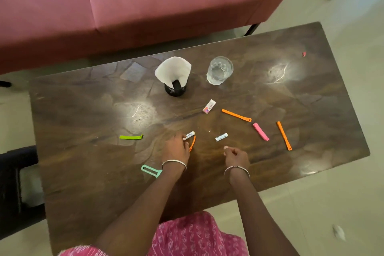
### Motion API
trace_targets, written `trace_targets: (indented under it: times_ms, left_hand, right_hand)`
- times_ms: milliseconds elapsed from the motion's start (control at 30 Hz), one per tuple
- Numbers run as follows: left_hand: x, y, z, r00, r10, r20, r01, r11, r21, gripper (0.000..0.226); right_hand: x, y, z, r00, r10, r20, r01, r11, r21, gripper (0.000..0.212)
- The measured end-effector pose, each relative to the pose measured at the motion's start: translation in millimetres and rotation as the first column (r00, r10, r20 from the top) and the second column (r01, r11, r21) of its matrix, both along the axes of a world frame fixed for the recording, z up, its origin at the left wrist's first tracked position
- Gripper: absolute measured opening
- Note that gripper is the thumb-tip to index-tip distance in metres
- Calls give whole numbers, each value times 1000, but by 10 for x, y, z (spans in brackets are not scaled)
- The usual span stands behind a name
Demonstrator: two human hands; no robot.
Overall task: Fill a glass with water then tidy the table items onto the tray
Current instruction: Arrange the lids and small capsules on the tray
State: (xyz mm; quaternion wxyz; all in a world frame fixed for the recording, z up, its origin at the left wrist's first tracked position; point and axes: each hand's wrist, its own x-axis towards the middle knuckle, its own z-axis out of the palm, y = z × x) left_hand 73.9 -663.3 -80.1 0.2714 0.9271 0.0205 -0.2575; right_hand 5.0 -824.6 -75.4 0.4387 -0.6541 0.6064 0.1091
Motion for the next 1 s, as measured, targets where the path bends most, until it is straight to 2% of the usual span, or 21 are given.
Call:
trace_targets:
  times_ms: [333, 467, 567, 633, 700, 733, 800, 867, 933, 1000]
  left_hand:
    - [200, -206, -442, 967, -245, 64, 223, 944, 243, 28]
    - [187, -277, -528, 963, -256, 79, 215, 915, 342, 25]
    - [156, -340, -518, 976, -199, 92, 154, 921, 358, 23]
    - [89, -347, -476, 988, -85, 127, 46, 957, 286, 18]
    - [7, -338, -406, 981, 135, 137, -148, 985, 89, 12]
    - [-45, -323, -350, 956, 279, 95, -276, 960, -46, 12]
    - [-140, -285, -191, 860, 508, -48, -500, 820, -278, 17]
    - [-234, -222, -3, 752, 622, -218, -648, 635, -421, 25]
    - [-358, -80, 213, 678, 674, -292, -709, 496, -501, 25]
    - [-480, 75, 451, 653, 699, -293, -713, 435, -550, 23]
  right_hand:
    - [525, -203, -417, 985, -82, -154, 84, 996, 4, 40]
    - [609, -318, -552, 981, -7, -192, 11, 1000, 22, 34]
    - [565, -365, -595, 984, 115, -136, -110, 993, 45, 28]
    - [464, -366, -542, 993, 122, 5, -122, 988, 94, 24]
    - [361, -362, -415, 982, 86, 166, -111, 982, 150, 19]
    - [314, -347, -327, 972, 72, 225, -113, 978, 175, 18]
    - [252, -289, -116, 949, 77, 306, -147, 966, 212, 13]
    - [192, -188, 105, 915, 108, 389, -213, 948, 236, 8]
    - [124, -44, 371, 870, 171, 462, -305, 923, 234, 11]
    - [64, 100, 600, 821, 254, 510, -404, 892, 205, 15]
